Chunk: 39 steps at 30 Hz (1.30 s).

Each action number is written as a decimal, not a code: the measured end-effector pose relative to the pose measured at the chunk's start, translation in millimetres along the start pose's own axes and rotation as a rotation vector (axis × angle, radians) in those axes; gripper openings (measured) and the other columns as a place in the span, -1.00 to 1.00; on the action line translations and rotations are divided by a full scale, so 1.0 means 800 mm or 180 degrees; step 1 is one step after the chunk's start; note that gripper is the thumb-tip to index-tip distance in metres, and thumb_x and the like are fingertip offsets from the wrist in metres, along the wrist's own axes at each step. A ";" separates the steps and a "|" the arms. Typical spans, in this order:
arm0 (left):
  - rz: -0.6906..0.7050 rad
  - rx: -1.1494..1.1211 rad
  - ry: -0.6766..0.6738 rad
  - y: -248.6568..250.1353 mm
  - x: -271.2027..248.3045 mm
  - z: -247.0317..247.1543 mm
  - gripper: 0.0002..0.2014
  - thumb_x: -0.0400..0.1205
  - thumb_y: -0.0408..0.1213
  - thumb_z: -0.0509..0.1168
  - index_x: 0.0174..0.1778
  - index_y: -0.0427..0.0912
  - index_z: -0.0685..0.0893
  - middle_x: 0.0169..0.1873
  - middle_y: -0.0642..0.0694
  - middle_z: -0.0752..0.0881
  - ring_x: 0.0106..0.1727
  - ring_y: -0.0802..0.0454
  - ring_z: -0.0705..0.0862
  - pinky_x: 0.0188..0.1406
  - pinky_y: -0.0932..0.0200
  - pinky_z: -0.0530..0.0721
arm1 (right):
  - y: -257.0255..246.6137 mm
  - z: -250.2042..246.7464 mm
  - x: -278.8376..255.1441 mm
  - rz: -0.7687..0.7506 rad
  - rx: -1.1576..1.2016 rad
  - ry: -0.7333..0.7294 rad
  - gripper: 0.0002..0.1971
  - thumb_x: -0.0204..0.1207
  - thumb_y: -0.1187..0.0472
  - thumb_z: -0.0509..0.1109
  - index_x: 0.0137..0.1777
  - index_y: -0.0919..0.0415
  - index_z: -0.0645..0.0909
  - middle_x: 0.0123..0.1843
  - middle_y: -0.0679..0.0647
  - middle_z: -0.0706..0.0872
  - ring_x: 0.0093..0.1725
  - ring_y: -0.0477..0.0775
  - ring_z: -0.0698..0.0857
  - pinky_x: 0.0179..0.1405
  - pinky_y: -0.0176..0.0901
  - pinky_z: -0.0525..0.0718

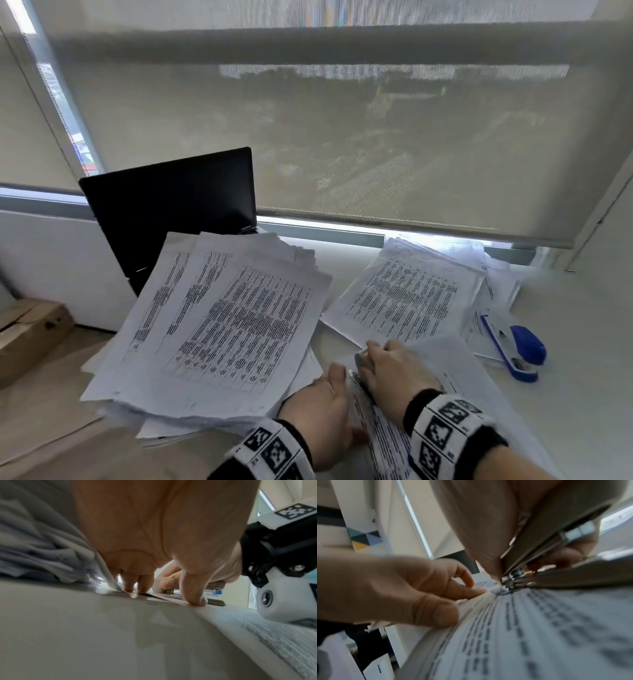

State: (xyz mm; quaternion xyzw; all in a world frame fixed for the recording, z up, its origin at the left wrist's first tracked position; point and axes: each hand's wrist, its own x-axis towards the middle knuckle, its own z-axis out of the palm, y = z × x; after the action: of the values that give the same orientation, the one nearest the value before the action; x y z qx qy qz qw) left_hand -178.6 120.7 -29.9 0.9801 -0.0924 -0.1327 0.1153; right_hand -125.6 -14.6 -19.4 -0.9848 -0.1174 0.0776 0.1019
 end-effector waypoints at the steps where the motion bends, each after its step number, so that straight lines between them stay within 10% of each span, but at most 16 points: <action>1: 0.0025 0.0040 0.0028 0.002 -0.001 -0.001 -0.25 0.62 0.08 0.32 0.51 -0.30 0.13 0.36 -0.30 0.53 0.30 -0.25 0.61 0.16 -0.03 0.54 | -0.005 0.000 0.002 0.0083 0.0029 0.0015 -0.66 0.65 -0.08 0.14 0.34 0.02 0.41 0.23 0.09 0.50 0.14 0.17 0.60 0.16 0.01 0.62; 9: 0.0000 0.0252 -0.0066 0.010 0.000 -0.019 -0.40 0.54 0.07 0.42 0.35 -0.19 0.38 0.35 -0.21 0.52 0.37 -0.23 0.54 0.27 -0.07 0.54 | -0.004 -0.016 0.024 0.0588 0.1106 0.0496 -0.61 0.66 0.02 0.22 0.41 0.17 0.47 0.31 0.18 0.46 0.25 0.17 0.58 0.37 0.00 0.52; 23: 0.0497 0.1287 -0.0116 0.036 0.033 -0.023 -0.47 0.38 0.29 0.46 -0.02 -0.13 0.75 -0.06 -0.09 0.72 -0.01 -0.12 0.72 -0.20 0.13 0.50 | 0.061 -0.017 -0.007 0.0269 0.0268 0.0171 -0.67 0.62 -0.04 0.24 0.28 0.11 0.52 0.23 0.09 0.51 0.18 0.07 0.60 0.32 -0.14 0.52; 33: 0.0625 0.1343 -0.0220 0.042 0.032 -0.032 -0.89 0.55 -0.14 0.38 -0.23 -0.08 0.67 -0.13 -0.15 0.73 -0.14 -0.16 0.70 -0.29 0.11 0.46 | 0.039 -0.025 0.046 0.0758 0.0870 0.0433 -0.70 0.60 0.03 0.30 0.23 0.19 0.58 0.26 0.22 0.52 0.21 0.19 0.62 0.31 -0.11 0.50; 39: 0.0646 0.1262 -0.0328 0.045 0.035 -0.042 -0.49 0.42 0.17 0.51 -0.45 -0.08 0.40 -0.39 -0.10 0.54 -0.21 -0.17 0.63 -0.24 0.10 0.50 | 0.062 -0.031 0.019 0.0309 0.0749 0.0420 -0.63 0.53 0.01 0.39 0.32 0.05 0.59 0.14 0.08 0.57 0.17 0.08 0.61 0.27 -0.17 0.50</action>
State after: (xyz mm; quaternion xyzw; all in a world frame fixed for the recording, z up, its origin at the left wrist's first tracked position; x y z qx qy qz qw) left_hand -147.9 87.3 3.6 0.9612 -0.2205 -0.1496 -0.0717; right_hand -95.8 -62.8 -8.4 -0.9735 -0.0527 0.0308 0.2203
